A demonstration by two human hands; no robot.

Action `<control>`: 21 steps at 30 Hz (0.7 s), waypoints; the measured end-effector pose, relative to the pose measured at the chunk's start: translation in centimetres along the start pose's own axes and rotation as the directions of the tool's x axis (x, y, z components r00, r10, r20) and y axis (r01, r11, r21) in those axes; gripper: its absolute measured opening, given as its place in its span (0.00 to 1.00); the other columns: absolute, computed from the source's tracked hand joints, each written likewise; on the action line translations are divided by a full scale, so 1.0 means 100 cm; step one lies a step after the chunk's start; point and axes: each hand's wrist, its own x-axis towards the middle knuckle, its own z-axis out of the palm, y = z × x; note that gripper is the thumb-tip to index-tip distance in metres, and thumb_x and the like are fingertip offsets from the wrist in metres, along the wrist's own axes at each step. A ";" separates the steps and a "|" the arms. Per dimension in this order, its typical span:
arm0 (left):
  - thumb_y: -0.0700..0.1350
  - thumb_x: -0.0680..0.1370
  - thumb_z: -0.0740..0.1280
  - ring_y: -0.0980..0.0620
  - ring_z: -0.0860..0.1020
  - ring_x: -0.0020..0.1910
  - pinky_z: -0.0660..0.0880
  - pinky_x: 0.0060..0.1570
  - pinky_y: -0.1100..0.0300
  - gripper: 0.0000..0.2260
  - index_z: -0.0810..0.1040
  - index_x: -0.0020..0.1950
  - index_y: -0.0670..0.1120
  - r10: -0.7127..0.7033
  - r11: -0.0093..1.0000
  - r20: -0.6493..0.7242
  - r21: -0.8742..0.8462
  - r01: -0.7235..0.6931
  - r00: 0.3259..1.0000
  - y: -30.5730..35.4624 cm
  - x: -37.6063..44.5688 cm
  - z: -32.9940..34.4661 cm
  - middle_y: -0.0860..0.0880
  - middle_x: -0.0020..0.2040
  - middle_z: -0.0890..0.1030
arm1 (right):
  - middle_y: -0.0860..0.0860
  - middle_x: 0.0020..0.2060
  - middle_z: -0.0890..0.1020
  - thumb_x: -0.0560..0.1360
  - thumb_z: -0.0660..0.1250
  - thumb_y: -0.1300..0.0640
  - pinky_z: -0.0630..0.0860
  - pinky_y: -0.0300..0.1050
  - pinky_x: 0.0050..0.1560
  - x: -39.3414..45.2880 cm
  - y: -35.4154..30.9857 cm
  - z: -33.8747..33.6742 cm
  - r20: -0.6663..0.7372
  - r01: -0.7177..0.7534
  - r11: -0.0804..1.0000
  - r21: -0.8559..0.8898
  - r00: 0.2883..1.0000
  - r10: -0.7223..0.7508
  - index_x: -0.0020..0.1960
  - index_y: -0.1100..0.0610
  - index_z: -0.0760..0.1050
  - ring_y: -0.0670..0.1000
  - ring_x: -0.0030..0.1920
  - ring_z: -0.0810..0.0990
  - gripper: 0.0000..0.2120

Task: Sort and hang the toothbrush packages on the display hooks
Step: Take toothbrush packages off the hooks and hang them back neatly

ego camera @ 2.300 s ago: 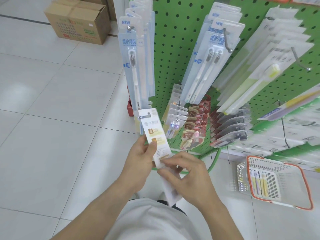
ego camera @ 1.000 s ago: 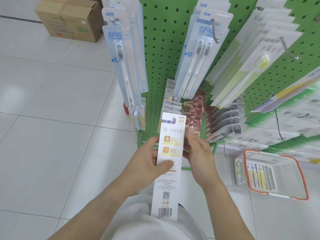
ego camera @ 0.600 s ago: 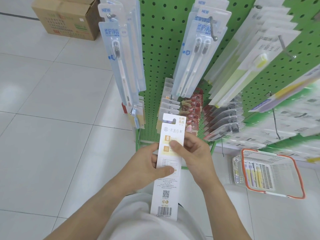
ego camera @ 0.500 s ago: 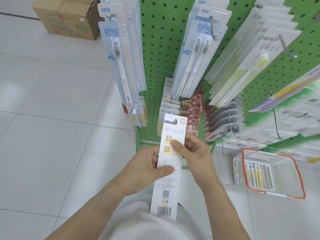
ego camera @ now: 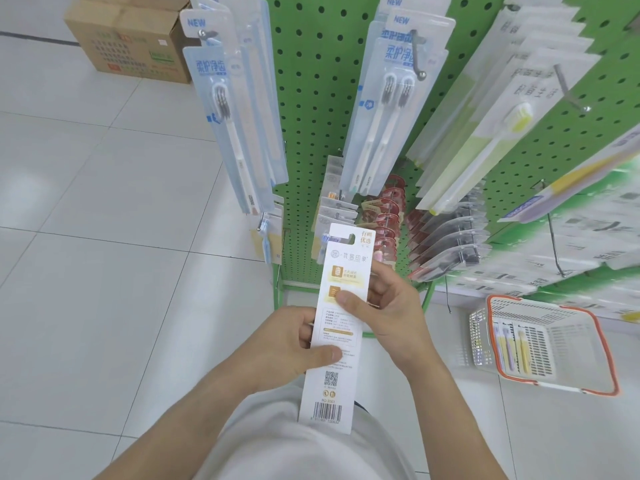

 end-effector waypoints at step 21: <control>0.36 0.75 0.75 0.50 0.85 0.50 0.81 0.44 0.58 0.17 0.80 0.62 0.47 -0.043 0.988 0.105 0.152 0.027 0.993 0.003 0.000 -0.009 0.51 0.54 0.86 | 0.57 0.53 0.86 0.79 0.67 0.66 0.82 0.58 0.50 0.005 -0.015 -0.013 -0.161 0.058 0.977 0.204 0.987 -0.025 0.66 0.51 0.79 0.56 0.51 0.85 0.19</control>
